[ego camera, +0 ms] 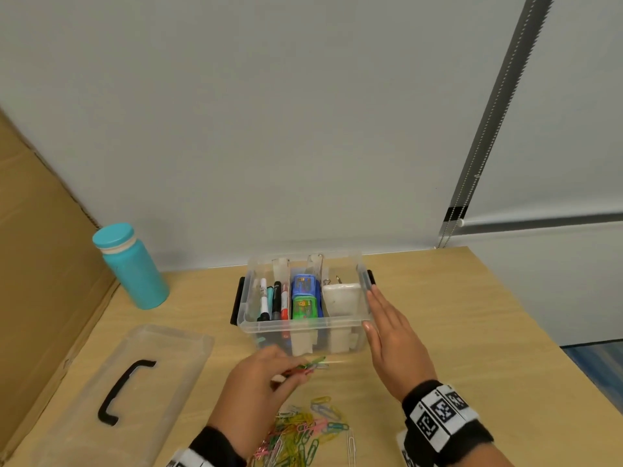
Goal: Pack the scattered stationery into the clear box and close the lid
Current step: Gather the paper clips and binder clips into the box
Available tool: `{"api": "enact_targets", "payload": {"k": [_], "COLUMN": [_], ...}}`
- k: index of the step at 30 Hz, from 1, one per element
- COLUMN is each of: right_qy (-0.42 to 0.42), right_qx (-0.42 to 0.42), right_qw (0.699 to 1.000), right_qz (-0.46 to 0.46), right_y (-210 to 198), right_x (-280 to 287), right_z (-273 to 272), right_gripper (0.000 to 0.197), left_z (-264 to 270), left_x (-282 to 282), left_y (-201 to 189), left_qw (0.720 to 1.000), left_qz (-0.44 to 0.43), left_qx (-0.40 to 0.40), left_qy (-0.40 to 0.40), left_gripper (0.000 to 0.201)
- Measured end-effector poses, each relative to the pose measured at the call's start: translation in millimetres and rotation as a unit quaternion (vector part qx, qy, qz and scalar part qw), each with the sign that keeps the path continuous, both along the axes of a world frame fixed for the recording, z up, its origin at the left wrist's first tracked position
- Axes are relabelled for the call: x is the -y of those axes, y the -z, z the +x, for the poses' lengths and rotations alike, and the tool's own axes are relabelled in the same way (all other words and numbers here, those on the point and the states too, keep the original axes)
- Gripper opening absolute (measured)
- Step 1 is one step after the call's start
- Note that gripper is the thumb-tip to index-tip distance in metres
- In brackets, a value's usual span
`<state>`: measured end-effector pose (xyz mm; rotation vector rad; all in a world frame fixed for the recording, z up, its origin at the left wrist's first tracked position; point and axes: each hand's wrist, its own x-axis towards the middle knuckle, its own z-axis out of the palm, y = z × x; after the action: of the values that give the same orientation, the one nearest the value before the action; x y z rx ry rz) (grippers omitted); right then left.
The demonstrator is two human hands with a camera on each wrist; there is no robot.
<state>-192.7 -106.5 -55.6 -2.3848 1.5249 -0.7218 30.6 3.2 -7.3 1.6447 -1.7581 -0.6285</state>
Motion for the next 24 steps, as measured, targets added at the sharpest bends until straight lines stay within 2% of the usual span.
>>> {"api": "enact_targets", "payload": {"k": [4,8,12,15,17,20,22,24], "right_qy": [-0.001,-0.003,-0.007,-0.010,-0.011,-0.011,-0.012,-0.010], "right_qx": [0.034,0.032,0.042,0.053,0.056,0.057,0.059,0.060], "right_qw": [0.999,0.999,0.999,0.998,0.998,0.998,0.998,0.998], "right_qz": [-0.022,-0.029,-0.023,-0.022,-0.023,-0.019,-0.019,-0.018], "right_y": [2.4,2.8,4.1,5.4,6.3,5.7,4.3,3.9], "right_x": [-1.0,-1.3,-0.9,-0.5,-0.5,-1.5,-1.3,-1.8], "right_z": [2.4,2.7,2.9,3.1,3.0,3.8,3.0,3.4], "right_gripper": [0.058,0.056,0.053,0.054,0.057,0.059,0.058,0.055], "left_z": [-26.0,-48.3,-59.9,-71.6,-79.7,-77.1,-64.5,-48.1], "left_x": [41.5,99.6,141.5,158.9,164.7,162.8,150.2,126.8], "left_y": [-43.8,-59.6,-42.6,-38.1,-39.6,-41.5,-45.5,-51.5], "left_qw": [0.997,0.993,0.983,0.953,0.940,0.950,0.977,0.994], "left_qz": [-0.056,-0.074,0.045,0.128,0.153,0.155,0.124,0.067], "left_qx": [0.049,0.095,0.176,0.271,0.304,0.268,0.169,0.090], "left_qy": [0.018,-0.002,0.014,0.035,0.039,0.047,0.034,0.015], "left_gripper": [0.024,0.026,0.025,0.022,0.023,0.030,0.031,0.029]}}
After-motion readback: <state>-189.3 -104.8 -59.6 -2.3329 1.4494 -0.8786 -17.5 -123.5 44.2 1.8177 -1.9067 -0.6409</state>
